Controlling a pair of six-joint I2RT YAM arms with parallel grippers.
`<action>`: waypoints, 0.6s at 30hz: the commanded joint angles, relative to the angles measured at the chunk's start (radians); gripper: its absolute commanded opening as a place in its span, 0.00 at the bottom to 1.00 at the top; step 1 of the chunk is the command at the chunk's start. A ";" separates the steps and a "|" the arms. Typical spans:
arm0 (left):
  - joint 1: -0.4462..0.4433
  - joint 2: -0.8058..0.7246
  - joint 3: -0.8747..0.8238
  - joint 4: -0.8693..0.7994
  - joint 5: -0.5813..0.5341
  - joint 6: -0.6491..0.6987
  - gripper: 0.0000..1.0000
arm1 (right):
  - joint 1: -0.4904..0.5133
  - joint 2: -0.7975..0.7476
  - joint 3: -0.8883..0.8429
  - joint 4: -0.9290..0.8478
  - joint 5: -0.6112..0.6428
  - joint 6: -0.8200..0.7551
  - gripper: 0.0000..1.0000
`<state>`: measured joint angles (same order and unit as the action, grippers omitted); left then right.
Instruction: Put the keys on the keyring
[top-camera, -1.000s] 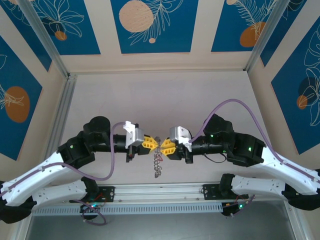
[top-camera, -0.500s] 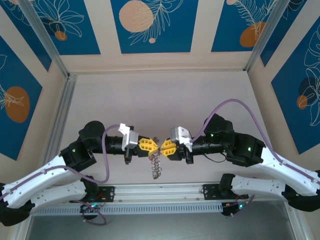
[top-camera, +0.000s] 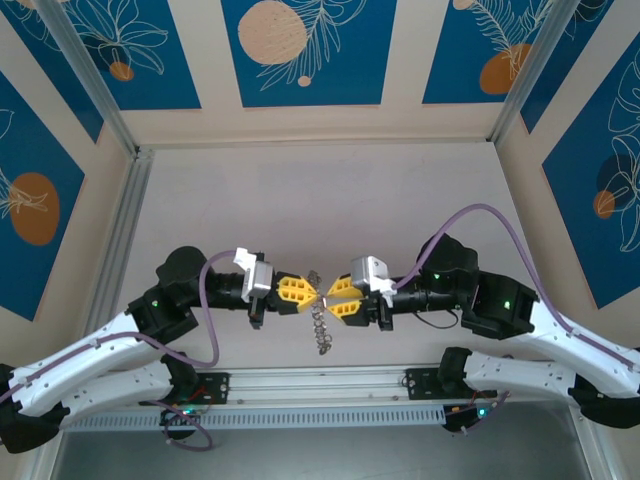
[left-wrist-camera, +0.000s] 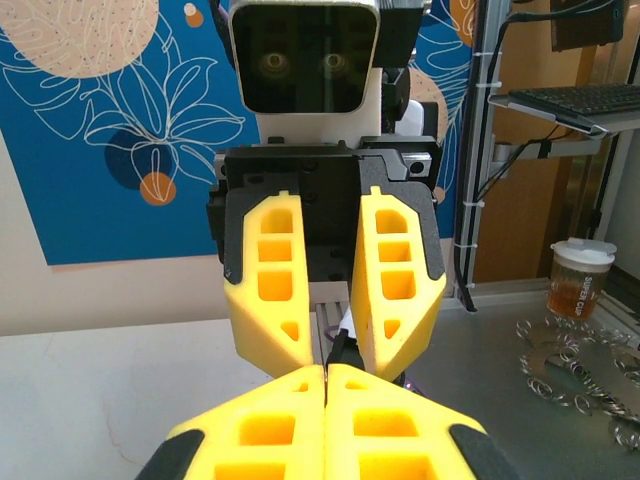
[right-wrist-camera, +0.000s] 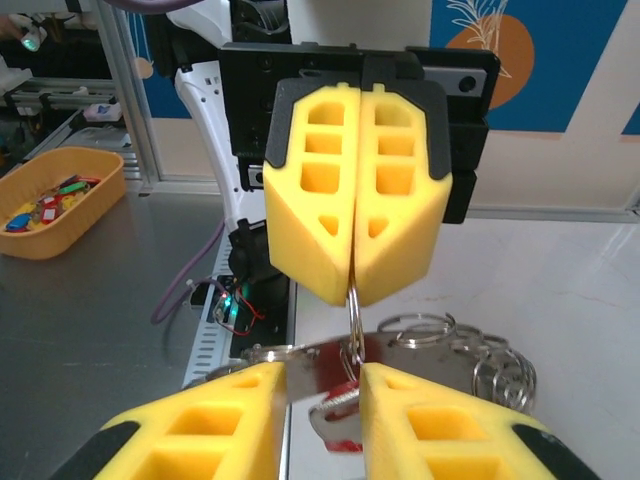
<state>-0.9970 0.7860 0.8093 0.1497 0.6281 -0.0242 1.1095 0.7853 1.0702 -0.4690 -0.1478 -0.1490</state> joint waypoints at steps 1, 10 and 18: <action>0.006 -0.027 0.022 0.047 -0.003 0.021 0.00 | -0.007 -0.040 -0.022 0.034 0.061 0.025 0.28; 0.010 -0.002 0.018 0.143 0.036 -0.003 0.00 | -0.018 -0.049 -0.029 0.077 0.023 0.045 0.34; 0.009 0.039 -0.004 0.273 0.064 -0.033 0.00 | -0.028 0.013 -0.016 0.097 -0.031 0.049 0.35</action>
<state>-0.9951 0.8223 0.8093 0.2878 0.6567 -0.0330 1.0878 0.7826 1.0508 -0.3981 -0.1432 -0.1116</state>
